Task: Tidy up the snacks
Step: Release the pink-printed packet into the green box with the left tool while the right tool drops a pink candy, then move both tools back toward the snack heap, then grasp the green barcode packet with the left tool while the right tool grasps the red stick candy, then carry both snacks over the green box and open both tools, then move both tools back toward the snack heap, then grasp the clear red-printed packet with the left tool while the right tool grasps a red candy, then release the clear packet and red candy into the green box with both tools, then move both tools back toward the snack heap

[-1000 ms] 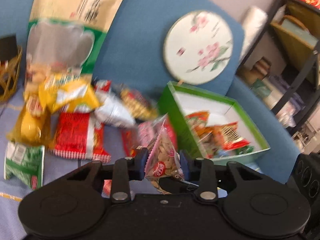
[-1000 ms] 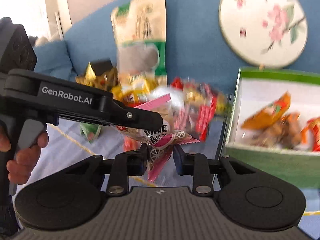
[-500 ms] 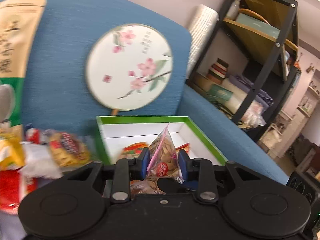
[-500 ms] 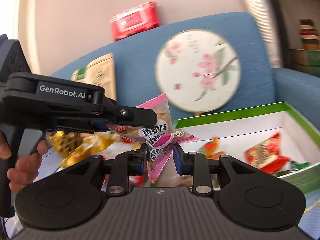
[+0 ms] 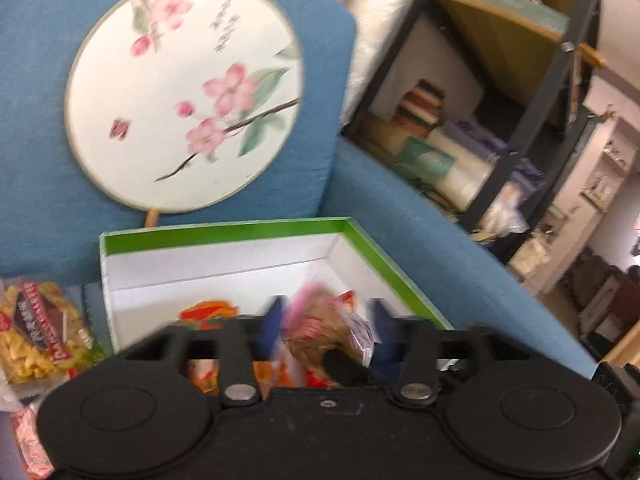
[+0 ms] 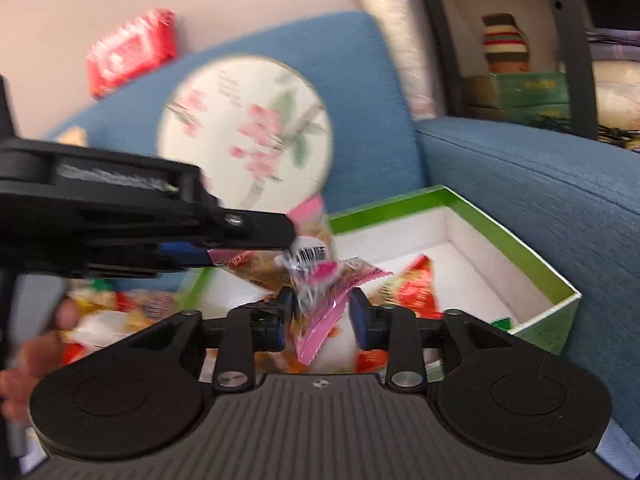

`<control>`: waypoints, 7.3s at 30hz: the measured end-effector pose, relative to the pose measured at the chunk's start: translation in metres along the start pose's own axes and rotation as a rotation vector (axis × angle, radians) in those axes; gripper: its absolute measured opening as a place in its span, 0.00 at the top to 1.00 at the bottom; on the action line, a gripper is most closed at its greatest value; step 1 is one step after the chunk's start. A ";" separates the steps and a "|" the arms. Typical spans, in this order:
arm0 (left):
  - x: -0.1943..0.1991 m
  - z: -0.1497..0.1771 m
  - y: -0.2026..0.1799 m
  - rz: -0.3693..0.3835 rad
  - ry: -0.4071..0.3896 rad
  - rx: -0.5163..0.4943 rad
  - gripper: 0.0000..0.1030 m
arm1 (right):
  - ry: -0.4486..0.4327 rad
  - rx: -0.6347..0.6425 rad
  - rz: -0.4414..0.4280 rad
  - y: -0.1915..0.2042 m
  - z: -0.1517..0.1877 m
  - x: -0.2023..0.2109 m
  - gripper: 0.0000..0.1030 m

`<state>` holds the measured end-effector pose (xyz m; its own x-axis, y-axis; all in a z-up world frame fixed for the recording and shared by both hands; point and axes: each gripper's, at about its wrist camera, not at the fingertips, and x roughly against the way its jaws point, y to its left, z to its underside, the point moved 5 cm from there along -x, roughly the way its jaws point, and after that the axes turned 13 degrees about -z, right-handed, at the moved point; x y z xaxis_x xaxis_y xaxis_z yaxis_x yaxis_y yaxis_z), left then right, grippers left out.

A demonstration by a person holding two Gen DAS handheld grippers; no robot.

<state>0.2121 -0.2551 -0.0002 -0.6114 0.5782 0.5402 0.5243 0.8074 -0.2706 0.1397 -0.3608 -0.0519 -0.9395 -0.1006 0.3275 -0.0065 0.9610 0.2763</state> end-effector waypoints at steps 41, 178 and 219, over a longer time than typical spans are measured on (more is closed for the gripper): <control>0.183 0.114 0.232 -0.601 -0.019 0.193 0.00 | 0.405 0.333 -0.558 0.216 0.099 -0.050 0.65; 0.126 0.090 0.130 -0.118 0.081 0.333 0.65 | 0.304 0.098 -0.587 0.129 0.046 0.017 0.43; 0.105 0.033 0.077 -0.182 -0.104 0.143 0.00 | 0.002 0.181 -0.290 0.061 -0.007 0.022 0.00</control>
<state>0.1685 -0.1288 0.0094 -0.7494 0.4252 0.5076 0.3158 0.9033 -0.2904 0.1207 -0.3063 -0.0211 -0.8887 -0.3770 0.2608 -0.3345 0.9224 0.1933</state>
